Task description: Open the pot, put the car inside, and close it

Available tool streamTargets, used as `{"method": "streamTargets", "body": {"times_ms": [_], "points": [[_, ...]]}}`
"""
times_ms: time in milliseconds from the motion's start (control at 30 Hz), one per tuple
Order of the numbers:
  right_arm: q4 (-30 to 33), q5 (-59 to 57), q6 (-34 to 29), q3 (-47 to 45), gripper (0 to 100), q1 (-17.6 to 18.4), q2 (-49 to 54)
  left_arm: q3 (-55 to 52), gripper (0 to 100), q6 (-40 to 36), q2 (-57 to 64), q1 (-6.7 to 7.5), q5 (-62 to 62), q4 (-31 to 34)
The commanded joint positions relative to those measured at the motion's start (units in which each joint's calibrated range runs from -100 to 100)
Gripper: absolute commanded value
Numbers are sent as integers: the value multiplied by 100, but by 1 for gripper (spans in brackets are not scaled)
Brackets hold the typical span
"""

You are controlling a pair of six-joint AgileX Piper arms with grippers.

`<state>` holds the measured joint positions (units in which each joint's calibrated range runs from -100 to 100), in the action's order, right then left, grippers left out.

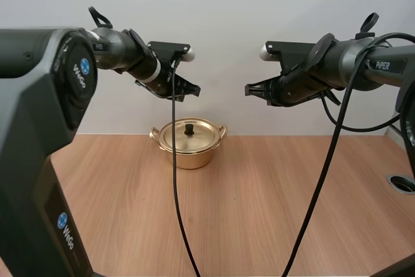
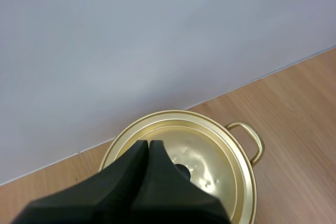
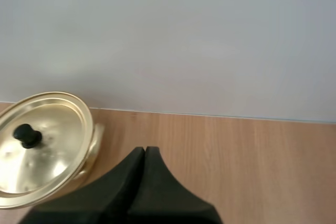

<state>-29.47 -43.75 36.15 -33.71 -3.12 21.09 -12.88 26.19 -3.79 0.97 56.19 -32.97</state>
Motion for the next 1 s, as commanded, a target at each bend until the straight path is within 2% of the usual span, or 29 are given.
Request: {"method": "streamTargets", "body": {"times_ms": [0,100,167,267,300,367,433,500,567,667,767,967], "points": [[-301,-47,53,-5,0,0,68,6,0,-4,616,-138,202,-106],[-311,136,111,-5,0,8,268,6,0,-61,1171,-288,634,-306],[-311,363,111,-5,0,24,484,6,0,-365,1522,-361,1305,-340],[-264,655,223,-54,0,113,852,-36,0,-722,1912,-370,1741,-410],[-251,777,223,-139,0,167,1006,-162,0,-937,2067,-370,1442,-382],[-138,1094,223,-418,0,329,1309,-774,0,-1259,2592,-325,-225,-38],[81,1868,223,-885,0,486,1638,-1682,0,-1334,3176,-221,-2120,512],[255,2948,205,-1550,0,607,2020,-2648,0,-1320,3822,-90,-3860,796],[493,3639,216,-2120,0,614,2410,-3346,0,-1291,4337,20,-4654,838],[711,3588,216,-2590,0,614,3026,-4153,0,-1341,4885,96,-4779,838],[603,3347,197,-3036,0,614,3726,-4917,0,-1351,5460,96,-4800,711],[762,2979,197,-3988,0,614,5217,-6400,0,-1304,7650,96,-4800,751]]}}
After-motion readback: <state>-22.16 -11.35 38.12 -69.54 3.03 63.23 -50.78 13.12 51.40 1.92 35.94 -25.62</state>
